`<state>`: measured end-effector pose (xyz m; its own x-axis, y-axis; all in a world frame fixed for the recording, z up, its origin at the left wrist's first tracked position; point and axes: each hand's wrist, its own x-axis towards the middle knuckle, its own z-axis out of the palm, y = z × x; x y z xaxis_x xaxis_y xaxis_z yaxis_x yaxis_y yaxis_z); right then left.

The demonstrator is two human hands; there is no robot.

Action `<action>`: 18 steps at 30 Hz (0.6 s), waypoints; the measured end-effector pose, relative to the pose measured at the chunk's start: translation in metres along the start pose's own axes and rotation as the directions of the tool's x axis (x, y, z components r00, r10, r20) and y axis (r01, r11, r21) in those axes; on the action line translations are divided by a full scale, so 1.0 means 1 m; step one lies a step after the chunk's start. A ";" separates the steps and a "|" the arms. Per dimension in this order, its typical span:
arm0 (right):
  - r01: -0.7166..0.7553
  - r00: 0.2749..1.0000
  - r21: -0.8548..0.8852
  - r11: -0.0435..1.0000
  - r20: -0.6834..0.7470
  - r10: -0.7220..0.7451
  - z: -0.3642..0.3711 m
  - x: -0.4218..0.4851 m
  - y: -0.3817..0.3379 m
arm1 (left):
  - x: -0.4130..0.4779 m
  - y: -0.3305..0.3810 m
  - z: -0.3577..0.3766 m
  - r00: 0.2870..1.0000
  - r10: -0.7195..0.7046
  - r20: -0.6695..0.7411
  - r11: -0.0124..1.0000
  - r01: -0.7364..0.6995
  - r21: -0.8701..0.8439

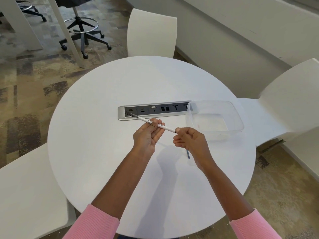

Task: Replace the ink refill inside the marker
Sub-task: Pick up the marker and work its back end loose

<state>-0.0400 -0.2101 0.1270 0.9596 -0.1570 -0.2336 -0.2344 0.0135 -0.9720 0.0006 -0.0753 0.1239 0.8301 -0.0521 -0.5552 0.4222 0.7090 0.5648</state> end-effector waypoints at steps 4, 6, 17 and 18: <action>-0.106 0.993 0.033 0.994 0.049 0.104 0.002 0.001 -0.001 | 0.000 0.000 0.000 1.000 0.009 0.001 1.000 -0.009 0.027; -0.061 0.997 0.016 0.998 0.040 0.061 0.002 0.000 -0.001 | 0.000 0.001 -0.001 1.000 0.014 0.007 0.999 -0.014 0.030; 0.513 0.817 -0.459 0.726 0.002 -0.577 -0.003 -0.008 0.014 | -0.006 0.003 0.000 1.000 -0.031 -0.007 1.000 0.031 0.005; 0.569 0.760 -0.525 0.632 0.043 -0.648 -0.004 -0.008 0.015 | -0.006 0.003 0.000 0.999 -0.034 -0.010 0.999 0.034 0.003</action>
<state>-0.0515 -0.2130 0.1140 0.8882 -0.0852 0.4515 0.3162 -0.5997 -0.7351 -0.0037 -0.0730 0.1286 0.8115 -0.0693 -0.5802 0.4514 0.7048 0.5472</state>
